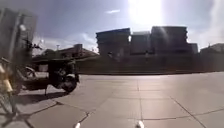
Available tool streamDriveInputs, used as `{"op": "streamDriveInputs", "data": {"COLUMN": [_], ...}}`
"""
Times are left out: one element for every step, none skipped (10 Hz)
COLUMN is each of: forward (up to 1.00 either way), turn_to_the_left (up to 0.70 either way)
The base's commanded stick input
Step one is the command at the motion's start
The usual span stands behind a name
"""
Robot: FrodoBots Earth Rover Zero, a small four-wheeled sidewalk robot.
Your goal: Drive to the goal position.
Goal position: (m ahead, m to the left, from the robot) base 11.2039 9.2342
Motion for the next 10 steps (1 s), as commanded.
{"op": "streamDriveInputs", "data": {"forward": [0.7,0.7,0.7,0.7,0.7,0.7,0.7,0.7,0.7,0.7], "turn_to_the_left": [0.0,0.0,0.0,0.0,0.0,0.0,0.0,0.0,0.0,0.0]}}
